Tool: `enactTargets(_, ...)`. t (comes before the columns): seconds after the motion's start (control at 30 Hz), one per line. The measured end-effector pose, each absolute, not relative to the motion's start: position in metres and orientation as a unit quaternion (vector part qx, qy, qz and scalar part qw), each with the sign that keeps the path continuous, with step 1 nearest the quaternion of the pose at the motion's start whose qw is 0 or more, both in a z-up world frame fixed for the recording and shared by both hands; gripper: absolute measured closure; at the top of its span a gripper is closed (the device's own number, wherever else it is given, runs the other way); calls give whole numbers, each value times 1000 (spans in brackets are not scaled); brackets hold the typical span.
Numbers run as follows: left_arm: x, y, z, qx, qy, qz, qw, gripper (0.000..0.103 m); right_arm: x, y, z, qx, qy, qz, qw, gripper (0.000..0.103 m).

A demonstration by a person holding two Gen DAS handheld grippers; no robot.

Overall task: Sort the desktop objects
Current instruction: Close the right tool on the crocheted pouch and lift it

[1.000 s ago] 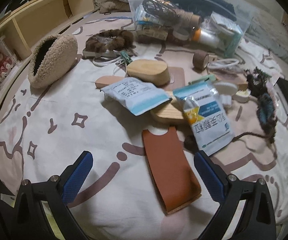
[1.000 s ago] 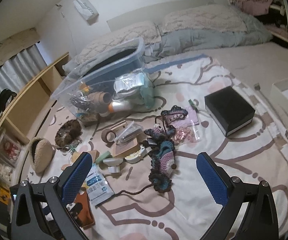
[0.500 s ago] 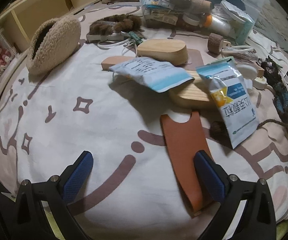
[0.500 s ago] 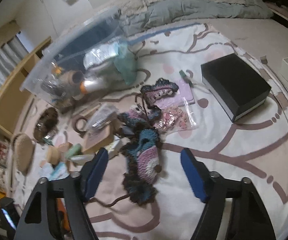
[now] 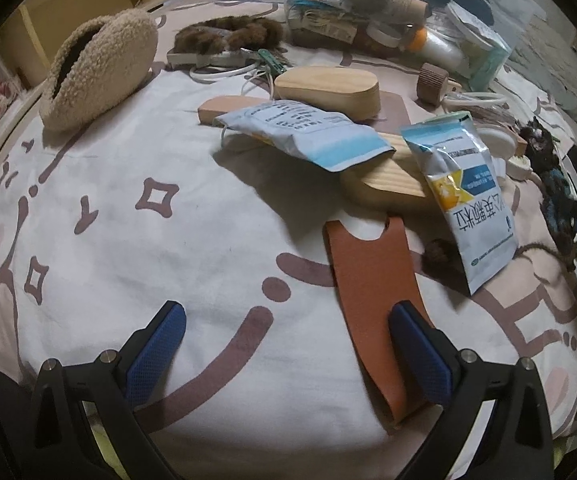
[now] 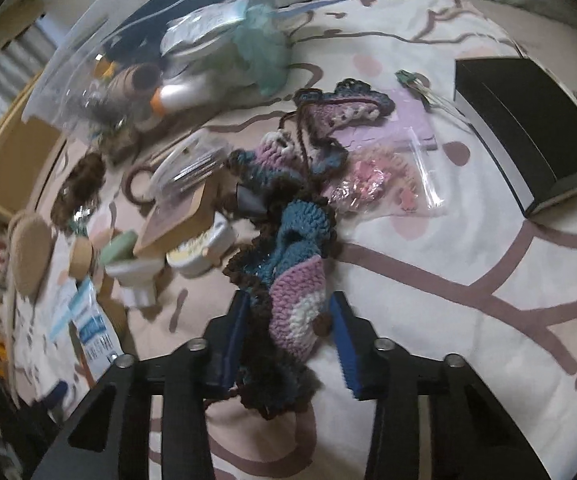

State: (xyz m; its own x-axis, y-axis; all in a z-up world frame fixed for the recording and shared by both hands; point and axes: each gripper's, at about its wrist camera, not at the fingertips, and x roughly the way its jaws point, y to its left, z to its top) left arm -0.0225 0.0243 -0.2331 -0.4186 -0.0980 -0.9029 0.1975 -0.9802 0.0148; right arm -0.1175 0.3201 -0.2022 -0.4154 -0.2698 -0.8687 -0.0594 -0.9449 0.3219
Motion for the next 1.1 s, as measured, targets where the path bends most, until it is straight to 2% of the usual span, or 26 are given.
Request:
enactTargets(0.13, -20, 27, -228, 531, 70, -841, 71, 0, -101, 326, -193, 525, -150, -831, 102, 74)
enactTargets(0.3, -18, 52, -219, 522, 84, -849, 19, 0, -69, 345, -184, 512, -156, -834, 134, 75)
enactTargets(0.4, -20, 70, -222, 528, 75, -846, 2, 0, -50, 360, -183, 508, -187, -829, 143, 75)
enactTargets(0.6, -19, 89, -227, 524, -17, -851, 26, 0, -21, 362, -175, 487, -223, -827, 171, 75)
enactTargets(0.77, -17, 66, -222, 520, -57, -849, 74, 1, -10, 347, -183, 491, -187, -836, 158, 75)
enactTargets(0.93, -14, 35, -226, 535, -11, -841, 84, 1, -12, 334, -192, 498, -155, -842, 139, 75)
enactTargets(1.1, -19, 34, -228, 529, 3, -846, 73, 1, -13, 329, -200, 503, -144, -844, 116, 74)
